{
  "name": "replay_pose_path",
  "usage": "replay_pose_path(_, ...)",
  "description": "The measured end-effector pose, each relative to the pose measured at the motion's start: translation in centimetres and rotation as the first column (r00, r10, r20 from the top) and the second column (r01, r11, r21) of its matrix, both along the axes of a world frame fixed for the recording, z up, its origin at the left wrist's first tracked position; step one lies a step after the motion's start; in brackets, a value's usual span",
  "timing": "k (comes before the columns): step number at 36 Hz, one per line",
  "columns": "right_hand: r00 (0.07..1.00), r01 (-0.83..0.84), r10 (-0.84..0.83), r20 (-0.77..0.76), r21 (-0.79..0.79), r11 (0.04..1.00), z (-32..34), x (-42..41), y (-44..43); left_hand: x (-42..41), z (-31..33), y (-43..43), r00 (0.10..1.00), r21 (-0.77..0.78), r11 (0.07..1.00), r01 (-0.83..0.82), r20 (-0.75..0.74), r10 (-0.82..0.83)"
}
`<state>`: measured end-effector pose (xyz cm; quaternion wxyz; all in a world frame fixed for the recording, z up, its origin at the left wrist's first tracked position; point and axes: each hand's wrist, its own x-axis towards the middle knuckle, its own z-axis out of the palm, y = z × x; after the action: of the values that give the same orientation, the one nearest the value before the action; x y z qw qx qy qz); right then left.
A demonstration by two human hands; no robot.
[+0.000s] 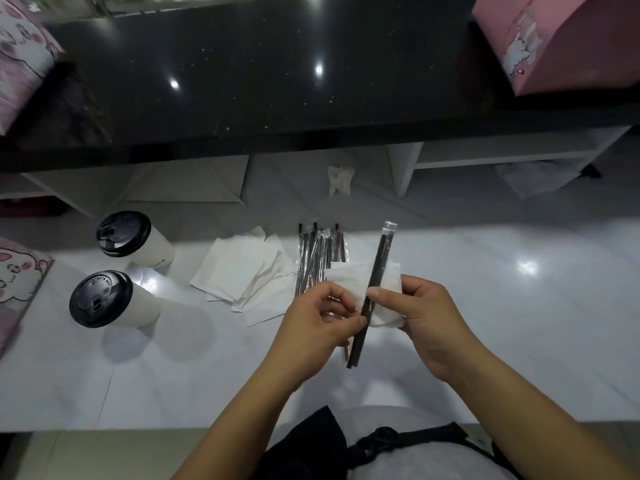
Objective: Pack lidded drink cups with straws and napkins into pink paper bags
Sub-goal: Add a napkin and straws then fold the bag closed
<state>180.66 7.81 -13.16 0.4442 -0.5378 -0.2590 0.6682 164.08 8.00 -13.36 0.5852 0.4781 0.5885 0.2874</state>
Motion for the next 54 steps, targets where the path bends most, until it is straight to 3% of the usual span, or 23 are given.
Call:
replay_pose_path(3, 1.0, 0.013, -0.013, 0.006, 0.004, 1.0, 0.0, 0.2, 0.0, -0.1, -0.3, 0.0, 1.0, 0.038, 0.999, 0.001, -0.013, 0.0)
replay_pose_path(7, 0.998, -0.004, 0.004, -0.069, 0.0, 1.0, 0.4, 0.7, -0.1, -0.9, 0.0, 0.3, 0.981, 0.288, 0.94, -0.181, -0.01, 0.192)
replay_pose_path(9, 0.991, -0.05, 0.048, -0.124, -0.007, 0.999, 0.5, 1.1, -0.1, -1.4, 0.2, 0.8, 0.993, 0.207, 0.971, -0.118, 0.05, 0.11)
replay_pose_path(11, 0.987, -0.084, 0.082, -0.138, -0.011, 0.996, 0.6, 1.3, -0.1, -1.5, 0.2, 1.2, 0.983, -0.002, 1.0, 0.006, 0.181, -0.006)
replay_pose_path(14, 0.998, -0.015, 0.012, -0.062, -0.039, 0.999, 0.2, 1.2, -0.2, -0.7, 0.3, 1.1, 0.941, -0.139, 0.99, 0.025, 0.336, 0.023)
replay_pose_path(18, 0.994, 0.091, -0.088, 0.068, -0.035, 0.995, -0.6, 1.4, -0.5, 0.6, -0.3, 0.6, 0.978, -0.046, 0.997, -0.054, 0.199, 0.062)
replay_pose_path(23, 0.982, 0.135, -0.137, 0.126, 0.028, 0.99, -0.9, 1.4, -1.1, 2.2, -0.3, -0.1, 0.994, 0.105, 0.992, 0.076, 0.074, -0.084)
replay_pose_path(26, 0.981, 0.111, -0.115, 0.158, 0.036, 0.993, -1.2, 2.0, -1.4, 3.1, -0.1, -0.5, 0.988, 0.145, 0.982, 0.124, 0.074, -0.136)
replay_pose_path(29, 0.988, 0.088, -0.09, 0.129, 0.021, 0.996, -1.6, 3.0, -1.6, 3.7, -0.2, -0.9, 0.988, 0.098, 0.993, 0.072, 0.127, -0.084)
replay_pose_path(38, 0.989, -0.093, 0.094, -0.116, 0.021, 0.995, -2.9, 5.0, -2.5, 4.6, -0.2, -2.3, 0.957, -0.185, 0.982, 0.033, 0.29, 0.022)
replay_pose_path(45, 0.952, -0.286, 0.283, -0.114, -0.013, 0.958, -4.3, 4.1, -2.3, 4.8, -0.2, -4.3, 0.993, -0.153, 0.984, -0.094, 0.056, 0.103)
replay_pose_path(50, 0.882, -0.408, 0.39, -0.264, -0.018, 0.913, -3.8, 4.1, -1.9, 3.7, 0.2, -5.9, 0.972, -0.097, 0.967, -0.235, -0.018, 0.235)
replay_pose_path(54, 0.833, -0.525, 0.53, -0.161, 0.076, 0.848, -2.8, 2.4, -2.5, 1.4, 0.6, -7.2, 0.945, -0.053, 0.943, -0.328, -0.018, 0.327)
